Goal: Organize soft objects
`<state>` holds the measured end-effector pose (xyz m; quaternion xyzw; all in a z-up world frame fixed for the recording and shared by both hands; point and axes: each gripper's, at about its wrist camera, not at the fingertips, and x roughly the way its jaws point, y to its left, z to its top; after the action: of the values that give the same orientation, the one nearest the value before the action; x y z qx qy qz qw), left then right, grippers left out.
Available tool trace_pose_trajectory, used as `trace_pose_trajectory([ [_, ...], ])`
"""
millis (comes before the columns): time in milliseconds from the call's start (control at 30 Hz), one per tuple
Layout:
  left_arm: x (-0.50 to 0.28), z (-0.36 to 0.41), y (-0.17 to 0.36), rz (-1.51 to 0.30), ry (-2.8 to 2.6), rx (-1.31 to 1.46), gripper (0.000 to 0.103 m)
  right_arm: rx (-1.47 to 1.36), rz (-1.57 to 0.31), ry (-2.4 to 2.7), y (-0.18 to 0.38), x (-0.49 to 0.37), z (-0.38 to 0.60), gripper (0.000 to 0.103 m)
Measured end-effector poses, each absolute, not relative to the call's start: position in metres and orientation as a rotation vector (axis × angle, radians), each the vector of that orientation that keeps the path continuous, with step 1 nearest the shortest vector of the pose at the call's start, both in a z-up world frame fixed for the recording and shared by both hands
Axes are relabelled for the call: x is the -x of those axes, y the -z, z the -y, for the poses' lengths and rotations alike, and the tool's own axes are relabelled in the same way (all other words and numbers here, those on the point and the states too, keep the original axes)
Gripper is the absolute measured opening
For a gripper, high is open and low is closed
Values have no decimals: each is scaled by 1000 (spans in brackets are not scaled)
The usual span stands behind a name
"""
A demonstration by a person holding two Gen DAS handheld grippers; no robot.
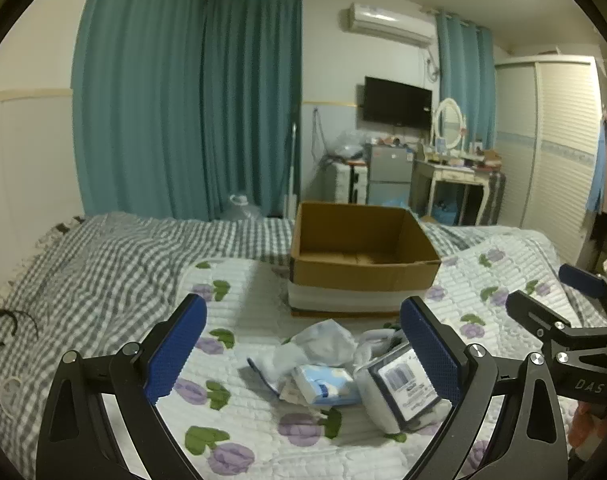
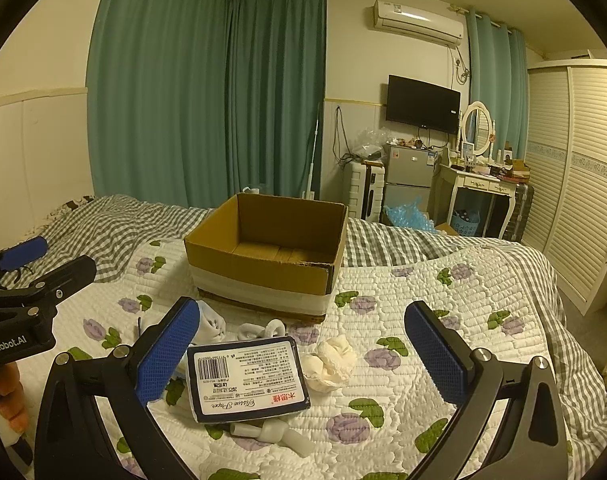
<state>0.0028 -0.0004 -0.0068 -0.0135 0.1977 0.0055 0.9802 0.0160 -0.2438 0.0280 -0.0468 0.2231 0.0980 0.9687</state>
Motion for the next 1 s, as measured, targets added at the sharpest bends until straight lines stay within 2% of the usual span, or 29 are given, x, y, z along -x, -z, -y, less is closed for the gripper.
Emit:
trace_pose_trajectory([
  [567,9,-9,-11,-382,-50,0,99,104,-479,-266,-39,-11,233,103],
  [1000,-18,-27,58,-604,-64,42,99,207,-864,-374,94,-64,174,103],
])
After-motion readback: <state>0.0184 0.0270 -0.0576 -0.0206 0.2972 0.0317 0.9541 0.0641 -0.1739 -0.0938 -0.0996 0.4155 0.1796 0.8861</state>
